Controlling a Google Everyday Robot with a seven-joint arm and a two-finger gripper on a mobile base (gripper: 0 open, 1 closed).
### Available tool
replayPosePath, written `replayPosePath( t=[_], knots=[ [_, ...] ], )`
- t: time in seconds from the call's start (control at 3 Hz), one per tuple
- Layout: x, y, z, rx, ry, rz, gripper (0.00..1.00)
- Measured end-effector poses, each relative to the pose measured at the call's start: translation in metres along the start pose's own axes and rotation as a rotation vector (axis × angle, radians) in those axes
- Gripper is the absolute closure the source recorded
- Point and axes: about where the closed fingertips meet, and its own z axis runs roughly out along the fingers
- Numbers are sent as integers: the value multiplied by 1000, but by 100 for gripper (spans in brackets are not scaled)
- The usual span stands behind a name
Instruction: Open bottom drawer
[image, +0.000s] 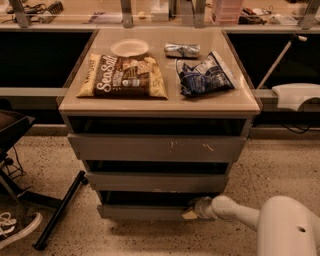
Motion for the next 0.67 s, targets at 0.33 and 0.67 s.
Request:
replayPosePath(
  t=[0.33,0.67],
  knots=[
    [0,-2,-2,0,0,0,100],
    [6,7,-7,15,3,2,100]
  ],
)
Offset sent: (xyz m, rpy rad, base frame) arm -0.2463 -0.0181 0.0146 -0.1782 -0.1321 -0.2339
